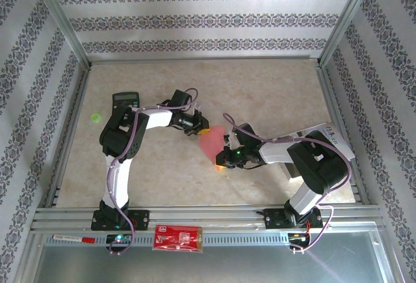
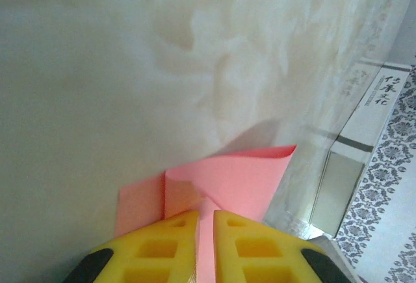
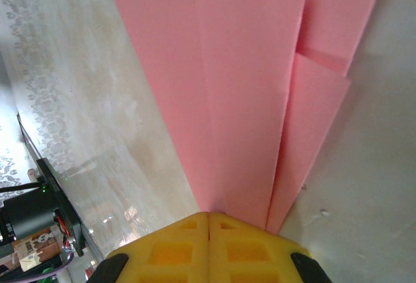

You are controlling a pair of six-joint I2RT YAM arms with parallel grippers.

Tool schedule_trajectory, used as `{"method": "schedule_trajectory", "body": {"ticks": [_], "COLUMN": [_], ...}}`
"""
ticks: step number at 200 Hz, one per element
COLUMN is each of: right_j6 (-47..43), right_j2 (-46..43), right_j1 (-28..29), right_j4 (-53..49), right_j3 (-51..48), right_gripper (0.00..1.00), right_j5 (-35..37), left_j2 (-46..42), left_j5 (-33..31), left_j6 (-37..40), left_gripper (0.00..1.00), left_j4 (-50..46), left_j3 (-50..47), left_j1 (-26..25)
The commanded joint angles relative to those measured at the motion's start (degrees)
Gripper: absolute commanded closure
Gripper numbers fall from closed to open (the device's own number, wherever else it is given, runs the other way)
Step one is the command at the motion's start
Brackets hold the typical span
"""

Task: Fold a paper plane with a square sheet of paper (pick it up from the middle)
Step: Fourth fold the wing at the center of the table.

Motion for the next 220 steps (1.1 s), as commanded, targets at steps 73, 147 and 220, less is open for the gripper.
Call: {"method": "schedule_trajectory", "body": {"ticks": [73,147,220], "right_j6": [-3.23,-10.16,-10.61], "right_j2": [2.26,-6.99,-16.79], "right_j1": [0.26,0.37,-2.73], "right_j4": [-16.90,-17.09,-16.97], "right_j3": [-5.35,-3.24,3.35], "right_gripper": [1.00,1.00,0.71], "right_j5": [10.18,0.36,11.19], "left_j2": [5.77,-9.02,-21.89], "left_j5": [-4.12,-3.94,-2.87], "left_j6": [3.98,-0.15,-4.31], "left_gripper": [0.84,0.76,0.66], "left_j4": [-4.49,4.06,13.81], "left_j3": [9.45,-4.74,-24.26], "left_j1": [5.83,6.22,1.84]}}
